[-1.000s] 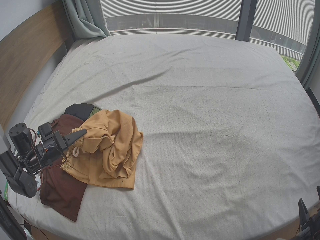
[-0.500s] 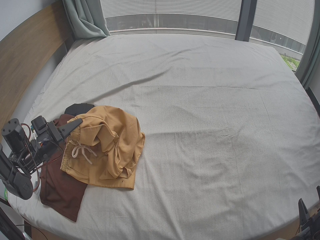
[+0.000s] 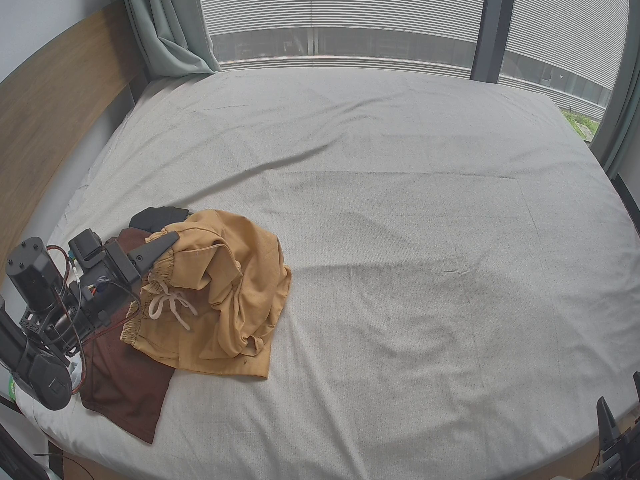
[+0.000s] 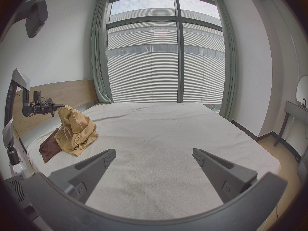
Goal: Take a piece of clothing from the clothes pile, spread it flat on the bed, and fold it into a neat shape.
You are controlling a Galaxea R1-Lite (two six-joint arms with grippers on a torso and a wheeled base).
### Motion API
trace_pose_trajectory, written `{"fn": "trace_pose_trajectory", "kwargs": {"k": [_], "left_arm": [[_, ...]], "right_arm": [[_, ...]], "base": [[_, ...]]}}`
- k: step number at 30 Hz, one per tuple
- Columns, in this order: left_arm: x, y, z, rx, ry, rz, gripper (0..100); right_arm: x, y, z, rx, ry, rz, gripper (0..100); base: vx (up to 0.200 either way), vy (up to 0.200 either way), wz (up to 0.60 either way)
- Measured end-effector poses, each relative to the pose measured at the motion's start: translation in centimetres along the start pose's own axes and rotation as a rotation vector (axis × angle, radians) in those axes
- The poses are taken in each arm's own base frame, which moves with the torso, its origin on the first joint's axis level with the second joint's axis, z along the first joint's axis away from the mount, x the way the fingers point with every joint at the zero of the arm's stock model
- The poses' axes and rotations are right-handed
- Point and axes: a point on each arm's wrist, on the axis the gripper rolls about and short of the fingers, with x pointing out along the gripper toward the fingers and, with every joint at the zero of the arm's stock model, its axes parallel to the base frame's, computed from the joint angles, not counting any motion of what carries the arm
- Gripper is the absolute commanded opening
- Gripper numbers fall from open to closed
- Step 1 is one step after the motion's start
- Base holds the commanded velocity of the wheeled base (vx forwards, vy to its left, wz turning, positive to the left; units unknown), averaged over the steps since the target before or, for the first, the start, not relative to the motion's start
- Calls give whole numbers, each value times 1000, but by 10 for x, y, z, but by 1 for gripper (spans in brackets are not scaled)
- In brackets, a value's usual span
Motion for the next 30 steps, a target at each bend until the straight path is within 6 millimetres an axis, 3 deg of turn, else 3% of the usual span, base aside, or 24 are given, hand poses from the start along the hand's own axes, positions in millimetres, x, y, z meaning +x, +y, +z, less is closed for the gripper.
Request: {"fn": "trace_pose_trajectory", "kwargs": {"k": [18, 30], "left_arm": [[14, -14, -10, -3, -88, 50, 0], [33, -40, -25, -79, -174, 49, 0]], "right_arm": [[0, 0, 0, 0, 0, 0, 100], [0, 0, 0, 0, 0, 0, 100]], "base": [[0, 0, 0], [0, 0, 0]]}}
